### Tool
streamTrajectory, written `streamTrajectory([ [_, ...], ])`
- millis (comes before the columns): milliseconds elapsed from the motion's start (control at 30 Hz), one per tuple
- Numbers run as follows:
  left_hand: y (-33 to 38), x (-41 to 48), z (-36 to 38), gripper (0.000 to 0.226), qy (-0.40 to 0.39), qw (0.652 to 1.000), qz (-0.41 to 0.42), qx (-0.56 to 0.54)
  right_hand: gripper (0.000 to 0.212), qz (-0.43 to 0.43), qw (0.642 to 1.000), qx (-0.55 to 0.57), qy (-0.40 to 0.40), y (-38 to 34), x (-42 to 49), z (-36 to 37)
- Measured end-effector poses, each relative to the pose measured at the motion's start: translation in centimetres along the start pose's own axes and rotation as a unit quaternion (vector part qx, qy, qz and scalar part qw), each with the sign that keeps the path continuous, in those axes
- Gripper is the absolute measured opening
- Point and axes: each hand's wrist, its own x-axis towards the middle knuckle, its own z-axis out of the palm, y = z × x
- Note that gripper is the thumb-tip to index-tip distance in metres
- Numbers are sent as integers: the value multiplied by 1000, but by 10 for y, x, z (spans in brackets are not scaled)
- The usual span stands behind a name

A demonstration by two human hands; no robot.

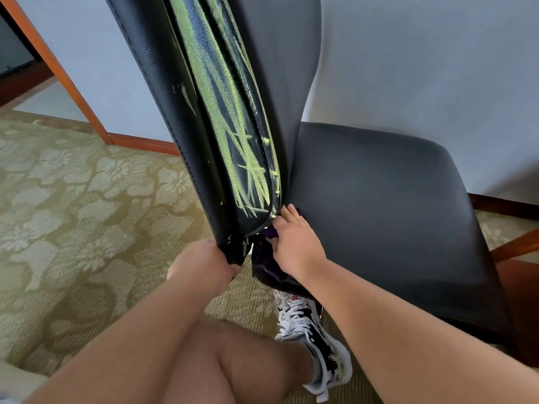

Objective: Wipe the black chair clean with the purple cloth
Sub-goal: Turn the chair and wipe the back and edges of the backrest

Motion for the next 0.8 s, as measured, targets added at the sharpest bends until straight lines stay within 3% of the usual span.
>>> streamTrajectory([
  [200,-3,6,-1,16,14,1000,-24,-12,61,26,998,-49,2,-5,34,2],
  [333,-4,10,-3,15,25,999,-35,-21,65,27,999,-21,19,-9,35,4],
  [800,0,9,-7,20,32,998,-45,-35,50,-19,998,23,53,-2,-43,12],
])
